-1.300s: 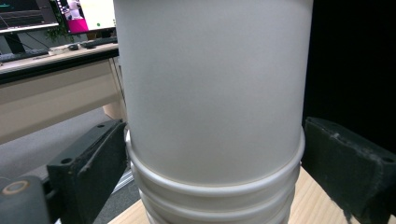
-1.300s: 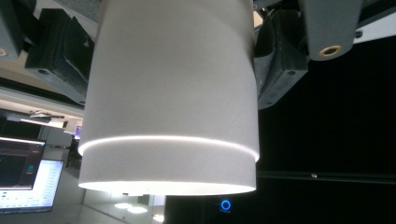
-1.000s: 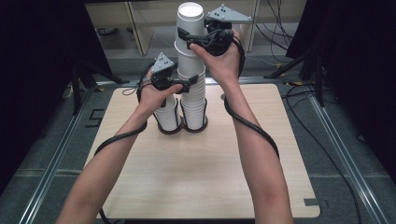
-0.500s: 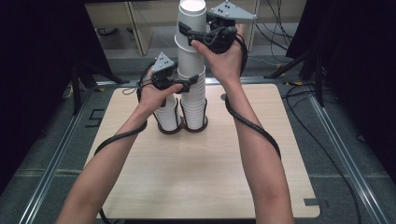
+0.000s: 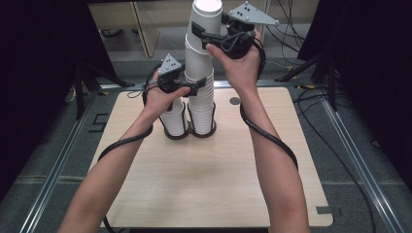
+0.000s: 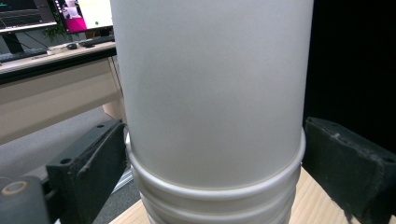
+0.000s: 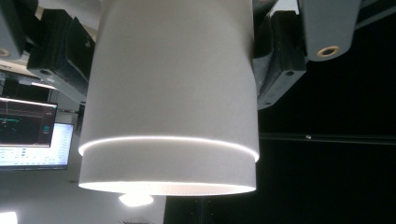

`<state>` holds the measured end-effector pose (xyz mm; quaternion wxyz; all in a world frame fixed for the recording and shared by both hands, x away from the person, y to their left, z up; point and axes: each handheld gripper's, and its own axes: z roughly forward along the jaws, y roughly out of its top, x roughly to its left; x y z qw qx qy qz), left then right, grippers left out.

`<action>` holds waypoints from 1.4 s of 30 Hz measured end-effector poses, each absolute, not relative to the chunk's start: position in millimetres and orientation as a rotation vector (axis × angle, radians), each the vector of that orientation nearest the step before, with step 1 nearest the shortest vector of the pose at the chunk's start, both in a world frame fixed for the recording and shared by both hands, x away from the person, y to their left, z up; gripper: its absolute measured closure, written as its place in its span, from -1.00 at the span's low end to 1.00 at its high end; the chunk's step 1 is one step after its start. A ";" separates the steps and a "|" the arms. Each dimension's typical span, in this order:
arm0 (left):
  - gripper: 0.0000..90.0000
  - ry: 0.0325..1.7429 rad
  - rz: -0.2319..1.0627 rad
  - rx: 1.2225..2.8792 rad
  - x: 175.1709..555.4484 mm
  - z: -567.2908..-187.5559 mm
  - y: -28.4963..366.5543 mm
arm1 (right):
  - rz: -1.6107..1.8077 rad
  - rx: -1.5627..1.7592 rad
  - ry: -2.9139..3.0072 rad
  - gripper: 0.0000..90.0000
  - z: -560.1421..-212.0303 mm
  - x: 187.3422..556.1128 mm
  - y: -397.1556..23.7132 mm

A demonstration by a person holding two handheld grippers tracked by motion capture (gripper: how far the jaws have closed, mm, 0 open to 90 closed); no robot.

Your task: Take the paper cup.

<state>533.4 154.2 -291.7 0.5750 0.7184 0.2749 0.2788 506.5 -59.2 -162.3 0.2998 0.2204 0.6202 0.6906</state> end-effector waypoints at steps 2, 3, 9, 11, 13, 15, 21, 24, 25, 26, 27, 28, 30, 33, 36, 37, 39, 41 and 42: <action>-0.85 0.645 0.652 1.683 533.3 -291.6 154.1 | 1.829 0.583 1.645 -0.48 -162.6 505.5 -60.9; -0.85 0.645 0.652 1.684 533.3 -291.4 154.1 | 1.832 0.586 1.646 -0.48 -163.8 502.6 -63.8; -0.85 0.639 0.650 1.680 533.0 -291.7 154.2 | 1.822 0.592 1.642 -0.48 -169.0 494.4 -75.9; -0.85 0.634 0.648 1.677 532.3 -292.0 154.7 | 1.818 0.593 1.635 -0.48 -171.3 492.4 -79.3; -0.90 0.624 0.645 1.684 531.5 -292.3 155.1 | 1.820 0.606 1.641 -0.48 -173.8 490.2 -82.0; -0.95 0.620 0.639 1.685 530.0 -293.1 154.6 | 1.807 0.605 1.642 -0.48 -176.3 489.7 -86.1; -1.00 0.625 0.652 1.688 527.5 -294.5 155.8 | 1.821 0.617 1.638 -0.48 -181.8 485.2 -94.4; -1.00 0.620 0.657 1.686 525.5 -292.8 156.8 | 1.833 0.615 1.630 -0.48 -181.1 483.4 -97.9; -1.00 0.621 0.659 1.682 525.2 -292.0 157.3 | 1.835 0.614 1.628 -0.48 -180.4 482.5 -98.8; -1.00 0.621 0.662 1.679 524.9 -291.4 157.6 | 1.828 0.610 1.626 -0.48 -179.7 482.0 -99.7; -1.00 0.622 0.663 1.679 524.5 -290.9 158.1 | 1.829 0.609 1.622 -0.48 -179.1 481.2 -100.2; -1.00 0.621 0.666 1.682 524.0 -290.8 158.7 | 1.835 0.609 1.618 -0.48 -178.8 480.1 -100.5; -1.00 0.621 0.670 1.687 522.3 -290.9 159.4 | 1.829 0.607 1.620 -0.48 -178.6 478.2 -101.5; -1.00 0.619 0.670 1.688 520.1 -291.0 160.4 | 1.818 0.602 1.626 -0.48 -179.5 476.1 -103.3; -1.00 0.620 0.676 1.684 516.7 -290.6 164.1 | 1.812 0.604 1.623 -0.47 -182.6 472.5 -107.1; -1.00 0.621 0.675 1.680 515.3 -290.3 165.5 | 1.825 0.616 1.627 -0.48 -184.2 470.9 -106.9; -1.00 0.619 0.677 1.673 510.2 -289.8 169.6 | 1.799 0.608 1.634 -0.48 -186.2 469.5 -109.3; -1.00 0.624 0.676 1.672 505.9 -289.7 172.0 | 1.800 0.605 1.634 -0.48 -188.5 468.0 -110.8; -1.00 0.620 0.682 1.677 503.8 -289.5 173.7 | 1.796 0.605 1.634 -0.48 -189.6 467.3 -111.7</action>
